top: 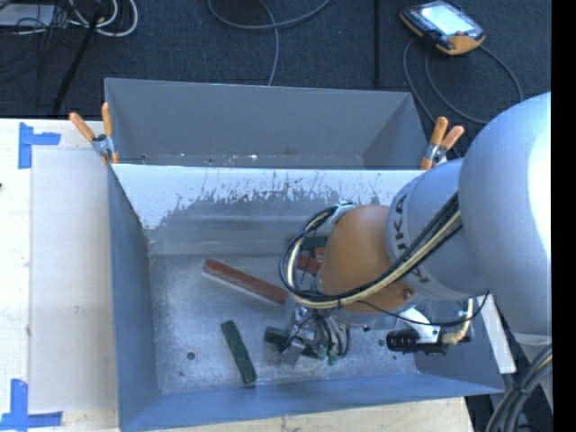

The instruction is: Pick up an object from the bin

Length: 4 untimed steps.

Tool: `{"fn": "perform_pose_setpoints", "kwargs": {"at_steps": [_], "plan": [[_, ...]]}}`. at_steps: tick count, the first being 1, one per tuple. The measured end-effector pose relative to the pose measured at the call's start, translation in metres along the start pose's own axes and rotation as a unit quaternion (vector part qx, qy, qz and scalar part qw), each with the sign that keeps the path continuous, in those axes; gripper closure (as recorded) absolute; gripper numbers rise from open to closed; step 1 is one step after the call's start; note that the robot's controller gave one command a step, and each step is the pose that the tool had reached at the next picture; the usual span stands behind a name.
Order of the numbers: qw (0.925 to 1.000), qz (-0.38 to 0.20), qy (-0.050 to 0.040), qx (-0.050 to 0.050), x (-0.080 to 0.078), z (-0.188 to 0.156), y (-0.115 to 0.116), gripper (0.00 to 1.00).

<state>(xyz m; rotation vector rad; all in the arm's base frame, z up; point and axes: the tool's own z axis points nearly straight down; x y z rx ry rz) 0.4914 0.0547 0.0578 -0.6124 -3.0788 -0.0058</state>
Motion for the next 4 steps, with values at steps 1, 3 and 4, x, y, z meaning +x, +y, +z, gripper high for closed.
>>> {"fn": "perform_pose_setpoints", "kwargs": {"at_steps": [1,3,4], "plan": [[1.0000,0.005,0.0000,0.000,0.000,-0.002,0.000,1.00],[1.0000,0.006,0.0006,0.002,0.002,-0.020,-0.001,1.00],[1.0000,0.006,0.0000,0.002,0.001,-0.035,-0.001,1.00]]}}
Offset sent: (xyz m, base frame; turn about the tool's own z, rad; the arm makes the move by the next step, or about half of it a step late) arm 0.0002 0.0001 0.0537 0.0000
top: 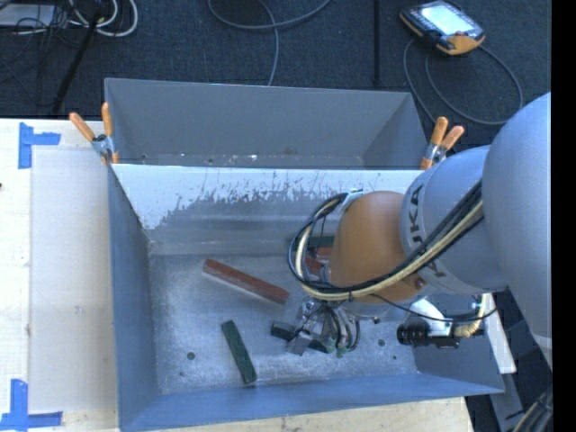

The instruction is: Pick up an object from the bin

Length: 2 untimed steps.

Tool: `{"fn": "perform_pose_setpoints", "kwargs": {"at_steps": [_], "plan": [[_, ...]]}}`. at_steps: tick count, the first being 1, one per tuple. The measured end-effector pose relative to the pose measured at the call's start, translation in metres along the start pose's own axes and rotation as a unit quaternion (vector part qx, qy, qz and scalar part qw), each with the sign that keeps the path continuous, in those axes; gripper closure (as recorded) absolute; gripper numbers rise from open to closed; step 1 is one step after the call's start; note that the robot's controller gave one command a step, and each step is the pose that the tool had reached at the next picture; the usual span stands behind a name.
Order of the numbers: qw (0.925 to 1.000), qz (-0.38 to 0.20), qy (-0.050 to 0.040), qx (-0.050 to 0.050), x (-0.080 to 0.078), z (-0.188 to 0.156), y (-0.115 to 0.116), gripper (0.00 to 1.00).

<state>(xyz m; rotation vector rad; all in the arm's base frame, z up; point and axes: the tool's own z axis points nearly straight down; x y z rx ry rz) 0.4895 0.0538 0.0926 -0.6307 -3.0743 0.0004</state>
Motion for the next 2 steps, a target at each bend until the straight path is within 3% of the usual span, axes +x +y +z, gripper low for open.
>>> {"fn": "perform_pose_setpoints", "kwargs": {"at_steps": [2], "plan": [[1.0000,-0.001,-0.0016,-0.001,-0.0004,-0.0130,0.0001,1.00]]}}
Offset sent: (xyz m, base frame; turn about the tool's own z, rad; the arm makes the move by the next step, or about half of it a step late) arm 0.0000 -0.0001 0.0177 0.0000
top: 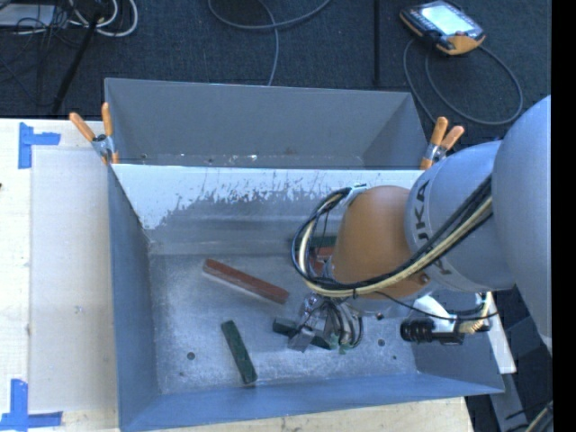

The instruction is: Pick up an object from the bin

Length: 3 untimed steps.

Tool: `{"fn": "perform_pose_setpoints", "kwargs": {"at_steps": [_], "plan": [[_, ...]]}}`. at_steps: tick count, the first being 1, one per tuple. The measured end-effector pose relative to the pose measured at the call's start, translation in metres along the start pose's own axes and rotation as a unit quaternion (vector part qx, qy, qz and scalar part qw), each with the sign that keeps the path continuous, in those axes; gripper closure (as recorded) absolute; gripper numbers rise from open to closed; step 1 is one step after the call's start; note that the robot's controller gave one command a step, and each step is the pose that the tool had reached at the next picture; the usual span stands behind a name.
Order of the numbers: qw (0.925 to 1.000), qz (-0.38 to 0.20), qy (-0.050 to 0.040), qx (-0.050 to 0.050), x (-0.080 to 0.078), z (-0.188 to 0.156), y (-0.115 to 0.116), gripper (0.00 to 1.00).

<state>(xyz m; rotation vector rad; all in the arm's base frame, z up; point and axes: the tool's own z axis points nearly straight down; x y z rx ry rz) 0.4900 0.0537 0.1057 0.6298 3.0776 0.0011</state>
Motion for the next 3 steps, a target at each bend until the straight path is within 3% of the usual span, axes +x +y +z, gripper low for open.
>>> {"fn": "perform_pose_setpoints", "kwargs": {"at_steps": [2,3], "plan": [[1.0000,-0.001,0.0047,0.003,0.002,-0.020,-0.001,1.00],[1.0000,-0.002,0.0005,0.000,0.001,-0.046,0.000,1.00]]}}
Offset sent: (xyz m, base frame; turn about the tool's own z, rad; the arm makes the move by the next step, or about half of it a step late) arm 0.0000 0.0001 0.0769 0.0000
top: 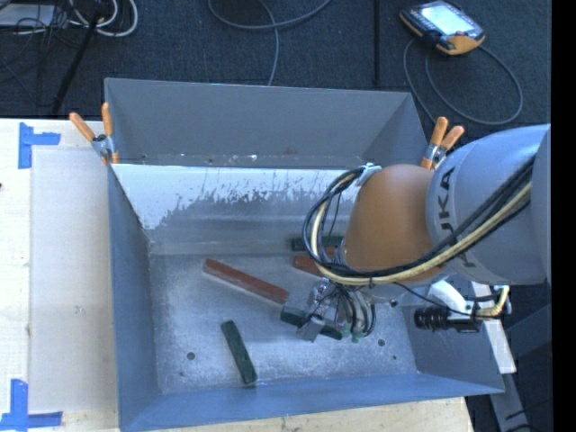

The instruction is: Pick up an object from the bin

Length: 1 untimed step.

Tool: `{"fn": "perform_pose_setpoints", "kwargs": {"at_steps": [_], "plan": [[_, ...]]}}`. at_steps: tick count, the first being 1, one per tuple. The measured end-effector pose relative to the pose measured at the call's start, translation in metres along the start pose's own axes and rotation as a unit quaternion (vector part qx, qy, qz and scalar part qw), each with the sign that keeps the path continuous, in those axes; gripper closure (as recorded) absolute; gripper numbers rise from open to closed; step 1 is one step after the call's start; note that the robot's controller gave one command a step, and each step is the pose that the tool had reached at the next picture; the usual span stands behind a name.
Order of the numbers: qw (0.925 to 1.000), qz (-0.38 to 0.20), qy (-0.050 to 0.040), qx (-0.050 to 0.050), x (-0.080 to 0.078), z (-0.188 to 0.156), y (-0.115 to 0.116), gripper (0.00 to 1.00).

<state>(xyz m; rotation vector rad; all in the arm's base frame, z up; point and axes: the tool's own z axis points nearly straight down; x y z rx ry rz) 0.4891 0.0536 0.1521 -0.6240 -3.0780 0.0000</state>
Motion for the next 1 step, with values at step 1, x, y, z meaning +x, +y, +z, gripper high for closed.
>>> {"fn": "perform_pose_setpoints", "kwargs": {"at_steps": [1], "plan": [[1.0000,0.000,-0.0018,-0.001,-0.0010,-0.0062,0.0005,1.00]]}}
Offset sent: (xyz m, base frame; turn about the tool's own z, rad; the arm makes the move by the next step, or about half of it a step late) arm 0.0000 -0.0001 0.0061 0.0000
